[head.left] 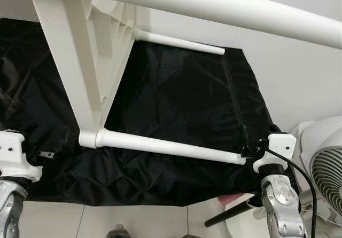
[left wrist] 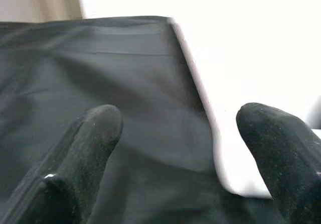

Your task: Building children table

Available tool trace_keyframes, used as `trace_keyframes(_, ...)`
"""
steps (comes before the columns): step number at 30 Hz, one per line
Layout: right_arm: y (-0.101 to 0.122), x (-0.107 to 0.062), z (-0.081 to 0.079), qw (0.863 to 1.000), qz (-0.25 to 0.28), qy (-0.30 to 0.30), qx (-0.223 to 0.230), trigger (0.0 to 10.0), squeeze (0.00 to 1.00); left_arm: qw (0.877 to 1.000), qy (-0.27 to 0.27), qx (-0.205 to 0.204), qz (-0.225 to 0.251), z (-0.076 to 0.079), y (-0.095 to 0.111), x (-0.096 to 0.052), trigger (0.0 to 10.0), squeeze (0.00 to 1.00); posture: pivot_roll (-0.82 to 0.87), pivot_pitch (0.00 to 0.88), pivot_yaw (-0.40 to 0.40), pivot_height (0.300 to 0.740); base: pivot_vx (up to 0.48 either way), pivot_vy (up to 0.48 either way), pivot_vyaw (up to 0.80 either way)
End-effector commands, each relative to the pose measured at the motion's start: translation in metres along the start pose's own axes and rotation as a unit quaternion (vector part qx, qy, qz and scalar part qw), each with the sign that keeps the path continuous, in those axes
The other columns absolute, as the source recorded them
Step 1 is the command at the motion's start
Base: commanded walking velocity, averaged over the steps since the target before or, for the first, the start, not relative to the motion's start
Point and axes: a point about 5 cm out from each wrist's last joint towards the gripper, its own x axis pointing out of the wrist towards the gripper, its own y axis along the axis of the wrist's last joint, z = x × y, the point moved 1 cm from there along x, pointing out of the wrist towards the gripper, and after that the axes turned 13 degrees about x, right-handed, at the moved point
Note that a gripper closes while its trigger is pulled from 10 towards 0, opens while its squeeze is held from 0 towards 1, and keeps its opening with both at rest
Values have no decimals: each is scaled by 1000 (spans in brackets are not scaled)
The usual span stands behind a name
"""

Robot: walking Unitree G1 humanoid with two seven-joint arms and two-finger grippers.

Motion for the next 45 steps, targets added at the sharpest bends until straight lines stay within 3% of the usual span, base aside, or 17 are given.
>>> trace_keyframes(1, -2, 0, 0, 1000, -3, -1, 1, 10000, 0, 998, -61, -9, 13, 13, 6, 1, 10000, 0, 272, 48, -100, 740, 0, 0, 0)
trace_keyframes(4, -3, 2, -3, 1000, -3, 3, 3, 10000, 0, 995, -97, -5, 30, 27, 19, 3, 10000, 0, 270, 47, -105, 740, 0, 0, 0)
trace_keyframes(7, -3, 2, -3, 1000, -3, 4, 4, 10000, 0, 994, -102, -4, 35, 31, 23, 5, 10000, 0, 270, 47, -105, 740, 0, 0, 0)
trace_keyframes(8, -2, 2, -2, 1000, -2, 2, 2, 10000, 0, 995, -95, -1, 41, 34, 26, 12, 10000, 0, 259, 46, -101, 740, 0, 0, 0)
trace_keyframes(14, -2, 2, 0, 1000, 1, -3, 0, 10000, 0, 996, -69, -12, 46, 31, 30, 25, 10000, 0, 252, 44, -93, 740, 0, 0, 0)
trace_keyframes(22, -3, 1, -1, 1000, 0, -5, 1, 10000, 0, 997, -53, -14, 55, 25, 37, 28, 10000, 0, 254, 45, -94, 740, 0, 0, 0)
trace_keyframes(32, -3, 2, -1, 1000, 3, -10, 0, 10000, 0, 995, -39, -20, 89, 20, 60, 39, 10000, 0, 249, 39, -92, 740, 0, 0, 0)
trace_keyframes(45, -3, 3, -1, 1000, 5, -14, -4, 10000, 0, 996, -3, -18, 85, 39, 72, 59, 10000, 0, 236, 41, -82, 740, 0, 0, 0)
